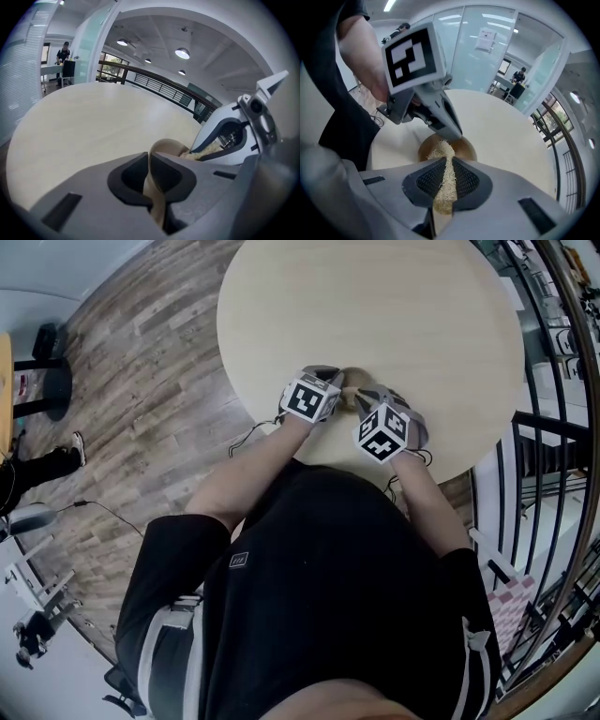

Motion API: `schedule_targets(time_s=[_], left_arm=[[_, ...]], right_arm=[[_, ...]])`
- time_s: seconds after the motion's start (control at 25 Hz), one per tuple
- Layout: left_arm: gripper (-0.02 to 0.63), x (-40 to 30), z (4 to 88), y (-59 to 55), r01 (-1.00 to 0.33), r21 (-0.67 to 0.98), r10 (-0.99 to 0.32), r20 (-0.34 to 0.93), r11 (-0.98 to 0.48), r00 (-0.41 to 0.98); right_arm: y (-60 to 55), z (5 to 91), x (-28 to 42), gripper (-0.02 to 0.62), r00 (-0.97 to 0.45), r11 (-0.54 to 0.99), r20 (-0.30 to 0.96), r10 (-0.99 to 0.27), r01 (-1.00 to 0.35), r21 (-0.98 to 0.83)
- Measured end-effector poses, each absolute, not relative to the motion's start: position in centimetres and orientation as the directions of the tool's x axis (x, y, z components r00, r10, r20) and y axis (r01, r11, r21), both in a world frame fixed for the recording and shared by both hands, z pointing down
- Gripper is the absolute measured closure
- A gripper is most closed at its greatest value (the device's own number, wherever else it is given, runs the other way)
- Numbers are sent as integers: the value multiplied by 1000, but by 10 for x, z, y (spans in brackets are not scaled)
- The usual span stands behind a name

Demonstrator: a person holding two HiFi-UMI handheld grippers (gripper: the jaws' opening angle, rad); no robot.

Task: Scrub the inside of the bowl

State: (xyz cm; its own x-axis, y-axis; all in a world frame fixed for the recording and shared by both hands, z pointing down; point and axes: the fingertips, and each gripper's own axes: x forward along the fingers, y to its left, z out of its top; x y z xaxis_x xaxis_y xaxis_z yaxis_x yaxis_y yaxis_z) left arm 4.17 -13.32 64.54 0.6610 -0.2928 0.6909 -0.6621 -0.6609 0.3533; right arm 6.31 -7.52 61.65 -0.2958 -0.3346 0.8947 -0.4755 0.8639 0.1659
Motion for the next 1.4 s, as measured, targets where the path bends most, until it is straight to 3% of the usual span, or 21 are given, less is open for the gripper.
schedule_targets(time_s=[0.32,0.68,1.08,1.4], left_arm=[[580,41,636,-118,-645,370,-294,665,-669,687],[532,39,639,-85,-618,429,-248,652,-659,716],[492,44,646,-66,-584,518,-170,641,-625,749],[492,43,631,-56,-525,514,-134,616,-678,776]], right_arm=[[-84,654,69,551,-202,884,911,-359,-386,262],[-118,641,74,551,-225,790,855,-467,-541,289],[-105,630,55,551,-376,701,826,-421,-712,33],[-104,583,89,551,-489,480,677,-550,-849,-223]])
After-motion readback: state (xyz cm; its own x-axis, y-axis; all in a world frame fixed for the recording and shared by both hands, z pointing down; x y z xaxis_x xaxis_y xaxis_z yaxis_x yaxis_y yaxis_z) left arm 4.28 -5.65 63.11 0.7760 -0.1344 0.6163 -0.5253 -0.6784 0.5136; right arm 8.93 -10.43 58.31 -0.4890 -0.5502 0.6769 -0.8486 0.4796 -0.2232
